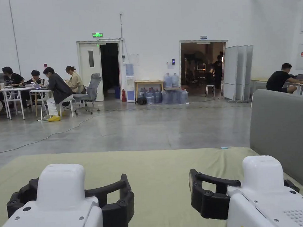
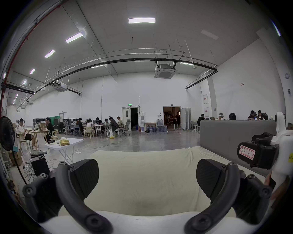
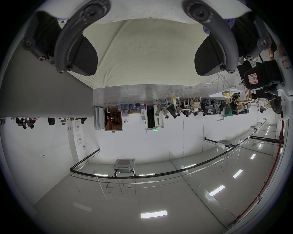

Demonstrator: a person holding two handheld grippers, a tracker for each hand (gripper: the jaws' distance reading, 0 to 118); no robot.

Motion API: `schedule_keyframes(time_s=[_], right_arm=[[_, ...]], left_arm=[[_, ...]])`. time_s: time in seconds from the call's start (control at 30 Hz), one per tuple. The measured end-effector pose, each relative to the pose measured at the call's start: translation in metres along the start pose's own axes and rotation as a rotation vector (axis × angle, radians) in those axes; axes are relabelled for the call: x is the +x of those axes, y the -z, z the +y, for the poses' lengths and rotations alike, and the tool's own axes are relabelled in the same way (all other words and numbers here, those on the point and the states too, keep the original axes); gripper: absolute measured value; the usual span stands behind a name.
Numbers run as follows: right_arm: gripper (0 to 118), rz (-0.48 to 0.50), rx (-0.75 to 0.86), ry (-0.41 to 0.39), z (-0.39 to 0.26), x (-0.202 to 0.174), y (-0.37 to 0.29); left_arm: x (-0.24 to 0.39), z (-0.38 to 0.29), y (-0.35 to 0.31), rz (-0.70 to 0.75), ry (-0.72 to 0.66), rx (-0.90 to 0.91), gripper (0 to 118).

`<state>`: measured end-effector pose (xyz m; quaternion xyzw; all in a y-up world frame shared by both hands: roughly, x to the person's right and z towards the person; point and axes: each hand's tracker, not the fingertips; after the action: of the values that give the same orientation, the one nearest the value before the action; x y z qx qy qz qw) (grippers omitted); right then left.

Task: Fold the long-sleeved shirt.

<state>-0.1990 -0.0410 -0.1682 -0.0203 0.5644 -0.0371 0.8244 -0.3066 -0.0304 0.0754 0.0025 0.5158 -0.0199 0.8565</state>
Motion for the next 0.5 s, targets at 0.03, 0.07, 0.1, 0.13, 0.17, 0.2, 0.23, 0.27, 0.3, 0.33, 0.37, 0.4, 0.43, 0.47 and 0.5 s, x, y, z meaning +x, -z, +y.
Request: schedule_keyframes(time_s=[0.03, 0.07, 0.1, 0.13, 0.17, 0.2, 0.23, 0.27, 0.3, 0.33, 0.37, 0.4, 0.43, 0.47, 0.5], right_arm=[[118, -0.001, 0.0, 0.0, 0.0001, 0.0, -0.0001], [118, -0.001, 0.001, 0.0, -0.0002, -0.0001, 0.0003], [118, -0.001, 0.0, 0.0, -0.0002, -0.0002, 0.0004], [118, -0.001, 0.0, 0.001, -0.0001, -0.0001, 0.0004], [118, 0.0, 0.0, 0.002, 0.0, -0.0002, 0.0003], [118, 0.0, 0.0, 0.002, -0.0004, 0.0, 0.0006], [118, 0.0, 0.001, 0.002, -0.0005, 0.0, 0.0007], [118, -0.001, 0.0, 0.001, -0.0005, -0.0001, 0.0007], [118, -0.001, -0.001, 0.0, -0.0005, -0.0003, 0.0007], [118, 0.0, -0.001, 0.0, -0.0003, -0.0004, 0.0005], [118, 0.001, -0.002, 0.001, -0.0004, -0.0005, 0.0004], [118, 0.002, -0.003, 0.0, -0.0004, -0.0006, 0.0003], [118, 0.002, -0.003, 0.0, -0.0005, -0.0007, 0.0004], [118, 0.002, -0.004, 0.0, -0.0005, -0.0008, 0.0003], [118, 0.003, -0.005, 0.001, -0.0005, -0.0008, 0.0003]], left_arm=[[-0.0001, -0.0001, 0.0003, 0.001, 0.0, -0.001, 118], [-0.0005, -0.0002, 0.0006, 0.0, 0.0, -0.003, 118], [-0.001, -0.0004, 0.0008, -0.002, 0.0, -0.004, 118], [-0.0005, -0.0007, 0.0009, -0.002, 0.0, -0.005, 118], [-0.0006, -0.0008, 0.0008, -0.002, -0.001, -0.006, 118], [-0.001, -0.0008, 0.0005, -0.001, -0.001, -0.005, 118], [-0.0013, -0.0006, 0.0003, -0.001, -0.001, -0.005, 117], [-0.0008, -0.0005, 0.0002, -0.002, -0.001, -0.005, 118], [-0.001, -0.0002, 0.0, -0.002, -0.001, -0.004, 118], [-0.0013, 0.0001, -0.0002, -0.003, -0.001, -0.003, 118], [-0.0016, 0.0004, -0.0005, -0.002, -0.001, -0.003, 118], [-0.0008, 0.0006, -0.0005, -0.003, 0.0, -0.002, 118], [-0.0008, 0.0007, -0.0006, -0.003, 0.0, -0.001, 118], [-0.001, 0.0009, -0.0006, -0.003, 0.0, -0.001, 118], [-0.0012, 0.0011, -0.0005, -0.004, 0.001, -0.001, 117]])
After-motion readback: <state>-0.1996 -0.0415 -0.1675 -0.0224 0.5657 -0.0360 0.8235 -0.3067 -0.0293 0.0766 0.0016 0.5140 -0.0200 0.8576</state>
